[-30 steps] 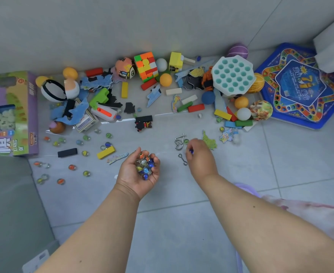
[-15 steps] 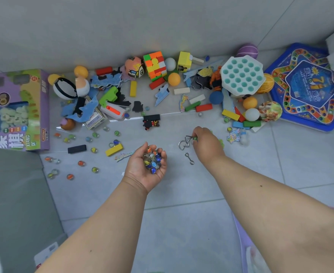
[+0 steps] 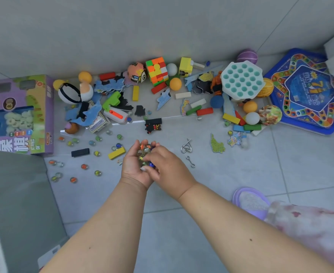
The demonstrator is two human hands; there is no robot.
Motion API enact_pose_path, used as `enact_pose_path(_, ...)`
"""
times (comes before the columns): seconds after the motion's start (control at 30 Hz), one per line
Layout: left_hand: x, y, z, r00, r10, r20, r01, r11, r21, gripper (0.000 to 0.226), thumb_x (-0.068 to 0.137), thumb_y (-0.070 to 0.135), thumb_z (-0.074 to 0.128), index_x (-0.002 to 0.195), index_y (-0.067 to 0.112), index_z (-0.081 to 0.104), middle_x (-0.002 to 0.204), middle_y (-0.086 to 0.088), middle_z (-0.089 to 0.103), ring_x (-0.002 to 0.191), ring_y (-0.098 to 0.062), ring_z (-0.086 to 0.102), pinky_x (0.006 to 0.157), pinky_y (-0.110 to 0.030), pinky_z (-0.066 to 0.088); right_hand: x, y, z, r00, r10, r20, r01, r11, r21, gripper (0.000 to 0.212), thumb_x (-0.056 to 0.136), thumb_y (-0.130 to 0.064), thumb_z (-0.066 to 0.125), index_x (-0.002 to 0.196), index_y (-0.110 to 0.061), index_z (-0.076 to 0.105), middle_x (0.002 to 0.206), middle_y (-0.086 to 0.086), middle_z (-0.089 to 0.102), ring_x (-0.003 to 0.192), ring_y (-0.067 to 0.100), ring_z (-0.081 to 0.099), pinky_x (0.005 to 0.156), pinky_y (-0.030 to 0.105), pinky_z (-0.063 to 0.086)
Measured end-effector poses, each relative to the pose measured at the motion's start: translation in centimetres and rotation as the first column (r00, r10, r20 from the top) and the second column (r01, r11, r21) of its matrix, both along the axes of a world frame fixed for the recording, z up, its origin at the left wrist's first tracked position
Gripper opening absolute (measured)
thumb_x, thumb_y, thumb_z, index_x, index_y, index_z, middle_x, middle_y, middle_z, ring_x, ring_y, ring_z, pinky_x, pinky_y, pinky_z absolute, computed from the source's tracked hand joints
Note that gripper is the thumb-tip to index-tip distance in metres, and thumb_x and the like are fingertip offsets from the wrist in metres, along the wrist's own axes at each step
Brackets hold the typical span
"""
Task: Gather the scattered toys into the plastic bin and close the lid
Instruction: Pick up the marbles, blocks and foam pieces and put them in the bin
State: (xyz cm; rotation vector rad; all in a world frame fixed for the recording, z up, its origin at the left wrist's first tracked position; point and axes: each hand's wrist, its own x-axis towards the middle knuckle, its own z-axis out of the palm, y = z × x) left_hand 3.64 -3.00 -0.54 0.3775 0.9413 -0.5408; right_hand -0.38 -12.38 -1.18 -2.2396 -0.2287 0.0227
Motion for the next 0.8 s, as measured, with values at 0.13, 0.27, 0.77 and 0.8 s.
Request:
enact_pose_path(0.13, -0.1, -0.7, -0.1, 0.999, 0.025, 0.042, -0.023, 0.999, -0.047, 0.039, 0.091, 0.035, 0.053, 0.060, 0.013, 0.062, 0.073, -0.006, 0.062, 0.065, -0.020, 0.067, 0.067, -0.031, 0.058, -0.5, -0.6, 0.5, 0.995, -0.069, 0.075, 0.066, 0.997, 0.048, 0.027, 0.080, -0.023, 0.055, 0.094, -0.002, 0.066, 0.099, 0.015, 0.062, 0.109, 0.030, 0.061, 0.089, 0.033, 0.050)
enact_pose_path(0.27, 0.0, -2.8, 0.6, 0.996, 0.078, 0.032, -0.073, 0.989, -0.132, 0.034, 0.092, 0.034, 0.053, 0.066, 0.013, 0.060, 0.069, -0.006, 0.061, 0.064, -0.020, 0.064, 0.066, -0.033, 0.059, -0.6, -2.3, 1.7, 0.940, -0.328, 0.091, 0.311, 0.937, 0.156, 0.025, 0.082, -0.022, 0.049, 0.089, -0.002, 0.061, 0.092, 0.014, 0.058, 0.095, 0.019, 0.062, 0.077, 0.026, 0.049)
enact_pose_path(0.77, -0.3, -5.5, 0.8, 0.996, -0.014, -0.086, -0.002, 0.982, -0.188, 0.028, 0.083, 0.029, 0.062, 0.064, 0.008, 0.064, 0.075, -0.009, 0.060, 0.074, -0.021, 0.059, 0.065, -0.027, 0.056, 4.0, -16.9, -5.0, 0.713, -0.677, -0.182, 0.493, 0.669, -0.557, 0.040, 0.090, -0.004, 0.047, 0.130, -0.007, 0.049, 0.124, 0.018, 0.046, 0.113, 0.034, 0.044, 0.086, 0.038, 0.038)
enact_pose_path(0.8, -0.4, -5.4, 0.8, 0.996, -0.020, -0.089, 0.003, 0.983, -0.186, 0.028, 0.083, 0.029, 0.062, 0.064, 0.008, 0.063, 0.074, -0.009, 0.060, 0.075, -0.020, 0.059, 0.065, -0.027, 0.056, 4.5, -16.9, -4.9, 0.722, -0.668, -0.179, 0.480, 0.670, -0.566, 0.039, 0.090, -0.004, 0.047, 0.128, -0.006, 0.049, 0.124, 0.019, 0.045, 0.112, 0.034, 0.044, 0.084, 0.037, 0.038)
